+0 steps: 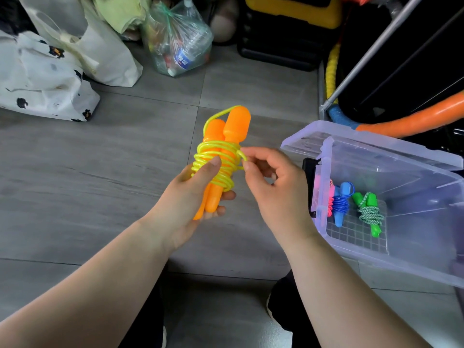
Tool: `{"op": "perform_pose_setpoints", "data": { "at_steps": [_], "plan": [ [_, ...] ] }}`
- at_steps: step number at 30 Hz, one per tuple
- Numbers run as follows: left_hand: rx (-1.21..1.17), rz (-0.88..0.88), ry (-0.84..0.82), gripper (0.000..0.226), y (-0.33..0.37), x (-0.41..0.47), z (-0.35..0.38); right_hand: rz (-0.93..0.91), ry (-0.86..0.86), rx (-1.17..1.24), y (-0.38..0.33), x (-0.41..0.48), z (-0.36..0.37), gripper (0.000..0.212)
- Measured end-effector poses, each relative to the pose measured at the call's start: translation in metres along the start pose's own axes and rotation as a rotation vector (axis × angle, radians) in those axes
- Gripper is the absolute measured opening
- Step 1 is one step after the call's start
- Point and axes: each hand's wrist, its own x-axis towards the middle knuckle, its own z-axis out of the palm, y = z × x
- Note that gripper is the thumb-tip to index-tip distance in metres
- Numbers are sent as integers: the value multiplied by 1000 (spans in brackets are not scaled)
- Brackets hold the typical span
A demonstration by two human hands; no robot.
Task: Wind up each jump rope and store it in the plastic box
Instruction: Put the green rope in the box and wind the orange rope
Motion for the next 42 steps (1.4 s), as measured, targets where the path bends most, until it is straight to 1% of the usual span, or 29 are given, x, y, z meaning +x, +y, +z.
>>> {"op": "perform_pose_setpoints", "data": {
  "at_steps": [2,4,8,11,14,15,16,18,20,23,25,28,31,33,37,39,42],
  "plan": [
    [9,18,-5,50,1,-1,1,-26,-26,-30,1,0,0,20],
    [30,38,-6,57,0,0,2,-62,-43,-73,5,0,1,19],
    [177,132,22,37,-4,0,6,-125,-12,-137,10,0,0,19],
    [239,173,28,32,-7,1,9,-185,90,-205,11,-1,0,25],
    [299,216,29,27,-9,1,10,-175,142,-212,11,-1,2,21],
    [328,232,38,25,-9,1,10,-155,143,-203,11,-1,1,23],
    [354,248,47,28,-9,2,10,-140,139,-198,11,-1,1,27],
    [387,274,57,41,-8,3,8,-138,125,-203,12,0,0,32],
    [415,287,61,45,-8,3,8,-124,113,-194,13,1,-1,31],
    [437,298,55,36,-8,3,8,-100,109,-192,15,2,-2,22],
    [442,306,51,32,-9,4,7,-139,144,-217,14,1,-1,18],
    [437,332,46,38,-8,3,8,-217,191,-271,12,1,-1,17],
    [472,375,62,38,-8,3,9,-262,204,-311,11,1,-2,14],
    [509,411,72,36,-8,4,8,-271,212,-336,11,1,-3,14],
    [566,462,67,46,-8,5,2,-252,188,-335,10,1,-5,18],
    [562,474,53,45,-8,4,1,-264,195,-337,10,0,-6,18],
    [493,492,-11,44,-6,3,4,-331,280,-378,7,-1,-7,16]
  ]
}}
